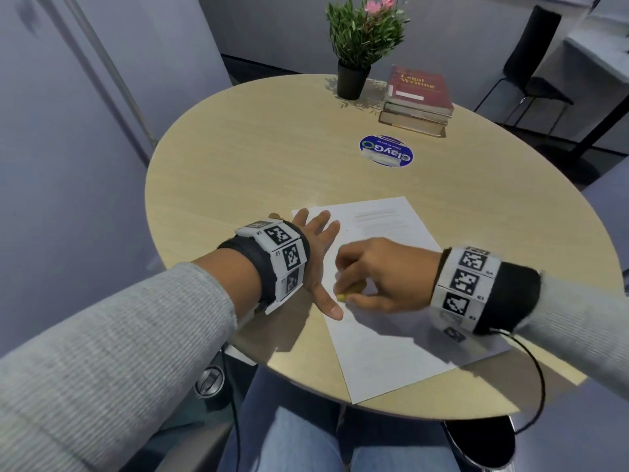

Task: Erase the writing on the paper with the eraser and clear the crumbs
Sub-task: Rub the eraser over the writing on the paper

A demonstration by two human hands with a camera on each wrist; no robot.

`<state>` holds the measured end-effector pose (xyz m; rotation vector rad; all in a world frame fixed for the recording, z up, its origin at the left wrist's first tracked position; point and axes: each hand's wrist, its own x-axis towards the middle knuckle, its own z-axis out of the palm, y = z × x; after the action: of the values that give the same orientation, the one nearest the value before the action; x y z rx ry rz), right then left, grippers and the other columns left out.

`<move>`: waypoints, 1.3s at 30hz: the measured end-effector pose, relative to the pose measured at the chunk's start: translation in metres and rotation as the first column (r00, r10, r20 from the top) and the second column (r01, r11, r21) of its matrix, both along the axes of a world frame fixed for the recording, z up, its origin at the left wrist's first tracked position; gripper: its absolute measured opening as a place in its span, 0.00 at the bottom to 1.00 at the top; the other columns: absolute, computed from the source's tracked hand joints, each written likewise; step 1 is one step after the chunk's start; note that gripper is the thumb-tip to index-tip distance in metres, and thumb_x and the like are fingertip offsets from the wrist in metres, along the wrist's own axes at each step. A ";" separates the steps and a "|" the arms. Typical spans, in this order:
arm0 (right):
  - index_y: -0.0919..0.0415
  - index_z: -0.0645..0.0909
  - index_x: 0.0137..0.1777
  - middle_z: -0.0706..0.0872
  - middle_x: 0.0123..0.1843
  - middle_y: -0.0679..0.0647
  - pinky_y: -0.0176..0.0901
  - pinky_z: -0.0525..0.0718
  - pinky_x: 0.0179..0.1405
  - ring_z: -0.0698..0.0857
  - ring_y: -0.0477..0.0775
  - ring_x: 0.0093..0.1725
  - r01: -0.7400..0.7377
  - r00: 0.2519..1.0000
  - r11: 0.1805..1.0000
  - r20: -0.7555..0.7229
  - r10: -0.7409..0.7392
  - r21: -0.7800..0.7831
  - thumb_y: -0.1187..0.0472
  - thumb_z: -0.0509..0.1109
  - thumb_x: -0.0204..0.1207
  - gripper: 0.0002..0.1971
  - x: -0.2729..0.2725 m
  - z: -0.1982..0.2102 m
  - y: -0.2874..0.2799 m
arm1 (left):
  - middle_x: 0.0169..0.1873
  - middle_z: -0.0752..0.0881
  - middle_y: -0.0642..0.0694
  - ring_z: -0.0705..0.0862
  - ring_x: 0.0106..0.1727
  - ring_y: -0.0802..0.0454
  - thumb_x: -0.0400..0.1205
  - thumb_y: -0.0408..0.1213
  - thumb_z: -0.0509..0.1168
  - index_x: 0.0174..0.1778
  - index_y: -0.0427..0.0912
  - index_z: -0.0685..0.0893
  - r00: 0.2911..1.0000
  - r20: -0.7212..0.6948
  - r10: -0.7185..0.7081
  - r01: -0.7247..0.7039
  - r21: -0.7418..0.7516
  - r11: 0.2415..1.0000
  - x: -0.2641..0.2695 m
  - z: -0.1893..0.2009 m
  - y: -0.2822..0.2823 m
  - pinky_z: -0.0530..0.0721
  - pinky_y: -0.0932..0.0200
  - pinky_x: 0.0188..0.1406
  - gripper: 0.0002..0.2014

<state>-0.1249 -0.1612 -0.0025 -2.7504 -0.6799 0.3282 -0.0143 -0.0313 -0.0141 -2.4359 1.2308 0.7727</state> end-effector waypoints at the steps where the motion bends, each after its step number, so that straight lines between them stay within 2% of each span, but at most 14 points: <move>1: 0.53 0.90 0.47 0.80 0.40 0.49 0.39 0.80 0.37 0.79 0.46 0.33 -0.001 1.000 1.000 -0.019 0.001 -0.004 0.55 0.71 0.73 0.08 0.000 0.001 -0.003 | 0.85 0.28 0.50 0.31 0.86 0.38 0.56 0.80 0.70 0.85 0.51 0.28 1.000 0.001 -0.001 0.001 -0.002 1.000 0.000 0.000 0.000 0.46 0.20 0.78 0.75; 5: 0.54 0.91 0.48 0.80 0.40 0.47 0.47 0.84 0.44 0.77 0.42 0.34 0.214 0.974 0.977 0.079 -0.212 -0.024 0.54 0.71 0.72 0.10 0.024 0.010 -0.029 | 0.85 0.29 0.51 0.31 0.86 0.39 0.58 0.78 0.71 0.85 0.52 0.28 1.000 -0.007 0.009 -0.009 -0.005 1.000 -0.003 0.003 0.000 0.48 0.23 0.80 0.74; 7: 0.54 0.91 0.46 0.81 0.39 0.50 0.46 0.83 0.41 0.77 0.45 0.33 0.160 0.984 0.987 0.078 -0.159 -0.007 0.54 0.70 0.71 0.10 0.017 0.007 -0.019 | 0.85 0.29 0.50 0.31 0.86 0.39 0.58 0.78 0.71 0.86 0.51 0.29 1.000 -0.006 0.013 -0.013 -0.011 1.000 -0.003 0.004 0.001 0.49 0.24 0.80 0.74; 10: 0.53 0.90 0.46 0.83 0.40 0.51 0.40 0.81 0.38 0.80 0.46 0.33 0.025 0.999 1.000 -0.024 -0.024 0.013 0.53 0.71 0.72 0.08 -0.002 0.001 -0.004 | 0.85 0.30 0.50 0.32 0.86 0.38 0.57 0.80 0.71 0.86 0.51 0.29 1.000 0.016 0.000 0.000 -0.010 1.000 -0.003 0.001 0.000 0.48 0.22 0.79 0.75; 15: 0.55 0.91 0.48 0.80 0.39 0.46 0.51 0.85 0.46 0.79 0.44 0.36 0.273 0.957 0.962 0.108 -0.268 -0.034 0.55 0.73 0.73 0.08 0.030 0.011 -0.041 | 0.85 0.29 0.51 0.32 0.86 0.39 0.56 0.80 0.70 0.85 0.53 0.29 1.000 0.016 0.005 -0.005 0.002 1.000 -0.001 0.000 0.000 0.44 0.21 0.79 0.75; 17: 0.54 0.91 0.47 0.82 0.39 0.48 0.47 0.84 0.44 0.80 0.46 0.35 0.200 0.975 0.980 0.095 -0.199 -0.004 0.54 0.72 0.72 0.09 0.020 0.006 -0.028 | 0.85 0.29 0.51 0.32 0.86 0.39 0.55 0.81 0.70 0.85 0.53 0.29 1.000 0.025 0.007 -0.007 0.005 1.000 -0.001 0.000 -0.001 0.45 0.21 0.78 0.76; 20: 0.54 0.90 0.48 0.84 0.41 0.51 0.37 0.81 0.40 0.82 0.46 0.35 0.071 0.997 0.997 -0.033 -0.071 0.015 0.51 0.70 0.73 0.11 -0.005 0.001 -0.008 | 0.85 0.28 0.50 0.32 0.86 0.38 0.55 0.81 0.70 0.85 0.51 0.28 1.000 0.031 0.004 -0.005 0.024 1.000 -0.002 0.000 -0.003 0.45 0.20 0.78 0.76; 21: 0.54 0.90 0.49 0.85 0.41 0.51 0.36 0.82 0.41 0.83 0.45 0.35 0.086 0.996 0.996 -0.039 -0.086 0.010 0.51 0.70 0.74 0.11 -0.002 0.003 -0.012 | 0.85 0.28 0.50 0.32 0.86 0.37 0.55 0.81 0.70 0.85 0.51 0.28 1.000 0.029 0.006 -0.006 0.025 1.000 -0.002 0.000 -0.003 0.45 0.20 0.78 0.76; 25: 0.54 0.90 0.50 0.86 0.43 0.51 0.45 0.84 0.46 0.84 0.48 0.40 0.317 0.943 0.947 0.120 -0.309 -0.057 0.55 0.74 0.73 0.08 0.033 0.009 -0.049 | 0.85 0.28 0.51 0.32 0.86 0.38 0.56 0.80 0.71 0.85 0.53 0.28 1.000 0.010 0.019 -0.019 -0.002 1.000 -0.001 0.000 -0.001 0.44 0.22 0.78 0.76; 27: 0.55 0.91 0.49 0.85 0.41 0.50 0.42 0.82 0.44 0.84 0.50 0.40 0.293 0.950 0.955 0.133 -0.284 -0.055 0.55 0.73 0.73 0.08 0.031 0.006 -0.046 | 0.85 0.28 0.51 0.32 0.86 0.39 0.55 0.80 0.71 0.85 0.53 0.28 1.000 0.010 0.020 -0.020 -0.004 1.000 -0.001 0.000 -0.001 0.44 0.22 0.78 0.76; 31: 0.53 0.90 0.48 0.83 0.40 0.50 0.38 0.81 0.39 0.82 0.46 0.35 0.071 0.997 0.997 -0.001 -0.071 -0.024 0.51 0.70 0.74 0.10 -0.004 0.000 -0.012 | 0.85 0.28 0.50 0.32 0.86 0.37 0.53 0.82 0.69 0.85 0.51 0.28 0.999 0.035 0.013 -0.013 0.016 1.000 -0.001 -0.002 -0.004 0.46 0.21 0.78 0.77; 33: 0.54 0.90 0.48 0.85 0.41 0.51 0.39 0.82 0.40 0.83 0.46 0.35 0.097 0.995 0.995 -0.009 -0.097 -0.007 0.52 0.71 0.73 0.10 0.004 0.003 -0.020 | 0.85 0.29 0.50 0.33 0.86 0.36 0.53 0.83 0.69 0.85 0.52 0.28 0.999 0.039 0.009 -0.009 0.012 1.000 -0.001 -0.003 -0.004 0.46 0.21 0.78 0.77; 37: 0.56 0.91 0.49 0.86 0.42 0.52 0.46 0.84 0.44 0.83 0.49 0.39 0.282 0.952 0.957 0.144 -0.270 -0.068 0.57 0.73 0.72 0.08 0.030 0.008 -0.050 | 0.85 0.28 0.50 0.31 0.86 0.37 0.56 0.80 0.70 0.85 0.52 0.28 1.000 0.010 0.016 -0.016 -0.006 1.000 0.000 -0.002 -0.002 0.45 0.22 0.78 0.76; 39: 0.55 0.91 0.48 0.83 0.39 0.49 0.44 0.84 0.42 0.81 0.47 0.36 0.227 0.966 0.974 0.128 -0.223 -0.024 0.56 0.73 0.72 0.08 0.018 0.003 -0.037 | 0.85 0.28 0.50 0.31 0.86 0.37 0.55 0.81 0.70 0.85 0.52 0.28 1.000 0.018 0.015 -0.015 -0.009 1.000 0.000 -0.003 -0.002 0.45 0.22 0.78 0.76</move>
<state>-0.1071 -0.1984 0.0007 -2.8673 -0.3863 0.1209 -0.0138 -0.0332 -0.0167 -2.4562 1.2132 0.7489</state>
